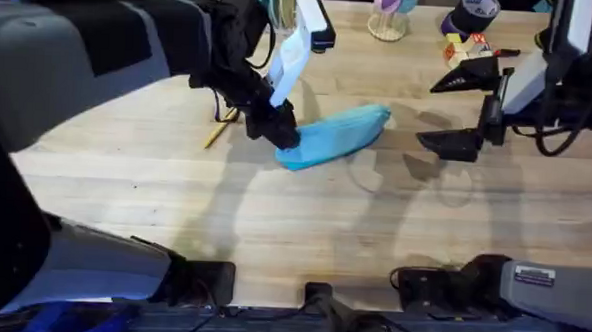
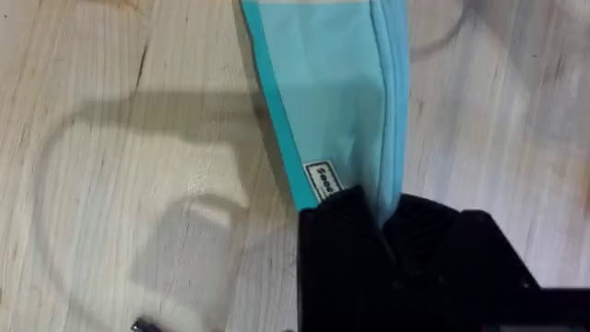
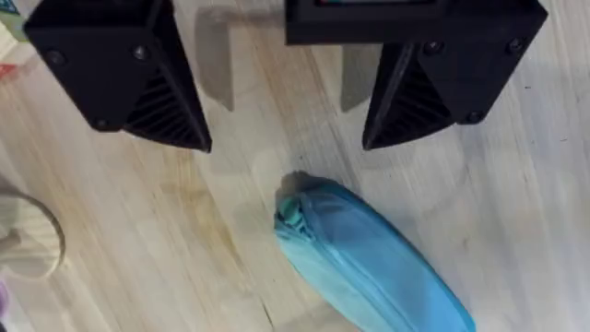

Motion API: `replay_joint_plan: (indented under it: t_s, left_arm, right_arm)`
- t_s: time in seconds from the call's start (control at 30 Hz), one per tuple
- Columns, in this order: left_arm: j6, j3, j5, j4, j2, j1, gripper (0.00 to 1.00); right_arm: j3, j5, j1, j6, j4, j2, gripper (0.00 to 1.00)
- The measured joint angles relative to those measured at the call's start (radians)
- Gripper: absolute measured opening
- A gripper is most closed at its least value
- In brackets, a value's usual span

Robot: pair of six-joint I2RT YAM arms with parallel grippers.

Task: Unzip the bag, pick up the pens from the table one at a time and place them inside, then zip the bag closed.

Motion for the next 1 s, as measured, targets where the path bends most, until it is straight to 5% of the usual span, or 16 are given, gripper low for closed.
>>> replay_joint_plan:
  t_s: [0.6,1.0]
  left_arm:
    - [0.0,0.0,0.0,0.0,0.0,0.0,0.044]
    - [0.0,0.0,0.0,0.0,0.0,0.0,0.044]
  right_arm:
    - [0.0,0.024,0.099,0.003,0.114,0.005,0.996]
    - [0.0,0.028,0.161,0.003,0.16,0.137,0.996]
